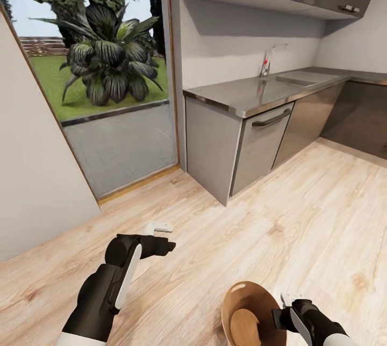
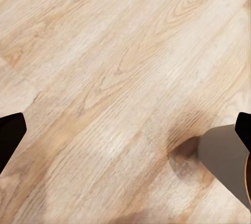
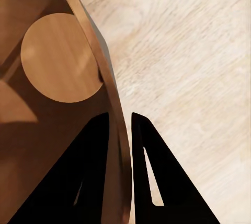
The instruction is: Put the three can of soda from the living room inside the tash can in the kitchen.
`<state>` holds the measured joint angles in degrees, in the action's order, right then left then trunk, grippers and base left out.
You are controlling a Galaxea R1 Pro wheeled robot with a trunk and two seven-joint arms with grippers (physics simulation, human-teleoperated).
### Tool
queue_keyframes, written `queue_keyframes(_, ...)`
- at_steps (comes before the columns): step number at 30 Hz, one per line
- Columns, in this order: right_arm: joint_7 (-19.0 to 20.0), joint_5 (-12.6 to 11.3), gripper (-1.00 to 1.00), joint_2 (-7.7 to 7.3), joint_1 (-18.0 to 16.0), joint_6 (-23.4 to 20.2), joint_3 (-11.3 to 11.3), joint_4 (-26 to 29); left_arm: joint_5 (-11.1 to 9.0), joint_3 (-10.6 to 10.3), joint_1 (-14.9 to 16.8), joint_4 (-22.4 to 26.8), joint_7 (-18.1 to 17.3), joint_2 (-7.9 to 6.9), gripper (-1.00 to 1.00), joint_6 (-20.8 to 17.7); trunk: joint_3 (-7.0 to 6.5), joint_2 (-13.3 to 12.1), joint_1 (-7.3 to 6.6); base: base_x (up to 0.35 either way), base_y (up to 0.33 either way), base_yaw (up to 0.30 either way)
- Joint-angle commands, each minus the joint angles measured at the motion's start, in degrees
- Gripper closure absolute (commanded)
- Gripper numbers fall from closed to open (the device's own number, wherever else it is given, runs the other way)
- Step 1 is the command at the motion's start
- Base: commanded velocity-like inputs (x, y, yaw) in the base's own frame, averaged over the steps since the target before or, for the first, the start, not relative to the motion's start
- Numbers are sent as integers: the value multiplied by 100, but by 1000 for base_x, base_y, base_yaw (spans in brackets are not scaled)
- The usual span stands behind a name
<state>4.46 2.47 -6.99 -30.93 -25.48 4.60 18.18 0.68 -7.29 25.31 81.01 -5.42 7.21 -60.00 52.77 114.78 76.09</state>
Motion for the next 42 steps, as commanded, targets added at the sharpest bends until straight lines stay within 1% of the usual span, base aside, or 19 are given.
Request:
queue_keyframes(1,28,-45,100,0,-1,-1,13,3,2,-8,0,-2,1,0,-100,0,-19,-42,-23,0,0,0)
queue_keyframes(14,43,-53,100,-4,7,3,20,10,2,-32,0,-24,0,-4,-100,0,-252,-563,-308,0,0,0)
queue_keyframes(23,468,-43,100,-12,3,0,25,16,2,-28,0,-133,-3,0,-100,0,-414,-924,-506,0,0,-2)
queue_keyframes(25,512,-41,100,-12,3,-1,26,15,2,-29,0,-138,-3,0,-100,0,-450,-1004,-550,0,0,-61)
queue_keyframes(30,571,-38,100,-33,1,-1,31,18,3,-31,0,-145,-4,-1,-100,0,-539,-1205,-660,0,0,-177)
queue_keyframes(37,590,-45,100,-126,3,-1,32,18,2,-35,0,-147,-3,0,-100,0,-665,-1485,-814,0,0,-267)
queue_keyframes(42,591,-45,100,-143,4,-1,32,19,2,-36,0,-147,-7,-2,-100,0,-755,-1686,-923,0,0,-284)
